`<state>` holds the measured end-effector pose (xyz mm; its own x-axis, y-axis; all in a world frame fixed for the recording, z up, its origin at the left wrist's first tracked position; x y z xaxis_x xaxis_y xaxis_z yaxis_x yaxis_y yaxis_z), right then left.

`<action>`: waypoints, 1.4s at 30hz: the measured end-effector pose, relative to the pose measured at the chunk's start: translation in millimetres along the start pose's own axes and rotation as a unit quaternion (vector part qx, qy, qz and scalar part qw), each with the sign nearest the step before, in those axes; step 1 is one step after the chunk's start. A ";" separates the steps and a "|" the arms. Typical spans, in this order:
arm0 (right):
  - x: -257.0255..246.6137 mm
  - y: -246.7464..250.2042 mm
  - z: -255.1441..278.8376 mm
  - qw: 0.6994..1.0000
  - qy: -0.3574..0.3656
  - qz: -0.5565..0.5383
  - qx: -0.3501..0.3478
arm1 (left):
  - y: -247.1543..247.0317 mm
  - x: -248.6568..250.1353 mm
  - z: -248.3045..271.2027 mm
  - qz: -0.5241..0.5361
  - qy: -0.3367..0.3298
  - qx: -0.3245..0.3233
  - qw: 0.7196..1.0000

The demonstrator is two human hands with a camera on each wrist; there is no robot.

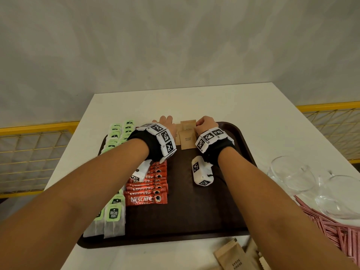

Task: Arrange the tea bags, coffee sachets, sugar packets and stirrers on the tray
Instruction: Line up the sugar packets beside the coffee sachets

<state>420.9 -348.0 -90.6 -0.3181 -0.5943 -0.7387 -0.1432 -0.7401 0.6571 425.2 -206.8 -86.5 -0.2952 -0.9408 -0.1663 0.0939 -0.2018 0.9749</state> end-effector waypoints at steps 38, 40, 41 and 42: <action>-0.8 -7.6 35.7 0.982 0.008 0.130 -0.138 | 10.3 6.3 12.0 0.013 0.016 -0.002 1.000; -0.5 -7.3 34.4 0.979 0.014 0.149 -0.135 | 10.2 4.8 12.1 0.024 0.026 -0.003 0.999; 0.1 -6.0 34.3 0.979 0.015 0.157 -0.131 | 10.4 5.0 12.1 0.025 0.025 -0.002 0.999; 0.3 -5.3 33.3 0.979 0.016 0.158 -0.129 | 11.2 5.8 12.5 0.020 0.020 0.001 1.000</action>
<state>390.3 -333.8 -89.2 -0.2774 -0.8135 -0.5112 0.2010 -0.5694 0.7971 412.6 -211.0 -74.7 -0.2527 -0.9583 -0.1333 0.1037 -0.1638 0.9810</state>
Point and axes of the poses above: each hand's wrist, its own z-axis away from the middle knuckle, its own y-axis out of the back of the hand, x = y × z, the point moved 8 cm from there along -z, towards the middle knuckle, and after that the axes turned 4 degrees about x, right-handed, at the moved point
